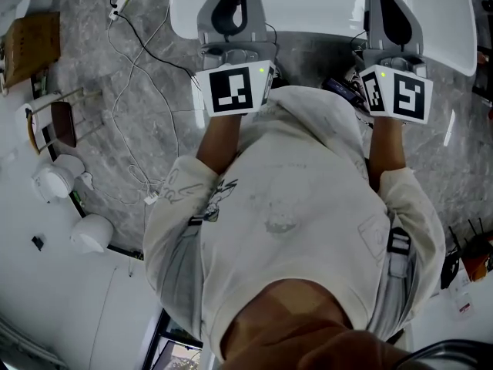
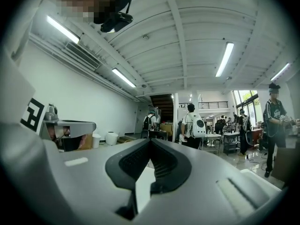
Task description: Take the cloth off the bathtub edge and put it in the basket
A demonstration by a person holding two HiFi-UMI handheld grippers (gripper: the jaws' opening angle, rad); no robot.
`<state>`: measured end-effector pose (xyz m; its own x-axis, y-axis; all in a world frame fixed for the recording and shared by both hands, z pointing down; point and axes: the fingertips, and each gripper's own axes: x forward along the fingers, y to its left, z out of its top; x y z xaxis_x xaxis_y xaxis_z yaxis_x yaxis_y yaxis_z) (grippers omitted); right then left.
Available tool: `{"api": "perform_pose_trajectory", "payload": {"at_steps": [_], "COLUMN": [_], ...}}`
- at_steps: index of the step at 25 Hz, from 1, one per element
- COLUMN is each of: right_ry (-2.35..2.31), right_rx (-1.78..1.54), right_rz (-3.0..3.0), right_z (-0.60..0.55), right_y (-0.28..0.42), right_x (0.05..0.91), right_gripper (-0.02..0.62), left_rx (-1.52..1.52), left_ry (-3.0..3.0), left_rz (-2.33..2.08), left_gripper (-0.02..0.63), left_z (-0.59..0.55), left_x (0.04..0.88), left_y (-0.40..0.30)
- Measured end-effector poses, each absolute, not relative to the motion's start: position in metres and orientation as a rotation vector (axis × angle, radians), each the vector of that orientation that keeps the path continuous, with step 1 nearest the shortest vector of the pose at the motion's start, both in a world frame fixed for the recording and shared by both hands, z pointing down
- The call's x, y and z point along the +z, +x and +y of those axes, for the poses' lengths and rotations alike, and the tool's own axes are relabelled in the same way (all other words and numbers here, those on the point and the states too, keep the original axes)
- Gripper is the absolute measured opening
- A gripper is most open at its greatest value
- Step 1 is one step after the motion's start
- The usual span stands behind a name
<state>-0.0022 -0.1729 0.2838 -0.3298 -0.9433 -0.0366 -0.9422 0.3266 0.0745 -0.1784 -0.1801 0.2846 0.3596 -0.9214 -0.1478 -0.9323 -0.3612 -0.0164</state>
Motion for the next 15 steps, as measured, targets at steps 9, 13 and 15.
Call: {"api": "perform_pose_trajectory", "payload": {"at_steps": [9,13,15], "right_ry": [1.83,1.812,1.808], "right_rx": [-0.118,-0.125,-0.133], "right_rz": [-2.549,-2.55,-2.55], "right_z": [-0.1726,-0.1729,-0.1736], "right_y": [0.001,-0.0056,-0.0074], "right_x": [0.2836,0.2857,0.2852], "right_gripper": [0.002,0.002,0.002], "left_rx": [0.159,0.156,0.153], "left_ry": [-2.516,-2.507,-2.508], "left_rz": [1.706,1.709,1.715], "left_gripper": [0.0,0.0,0.0], "left_z": [-0.1801,-0.1794,-0.18], "left_x": [0.2882,0.2871,0.2876], "left_y": [-0.1759,-0.1813,-0.183]}}
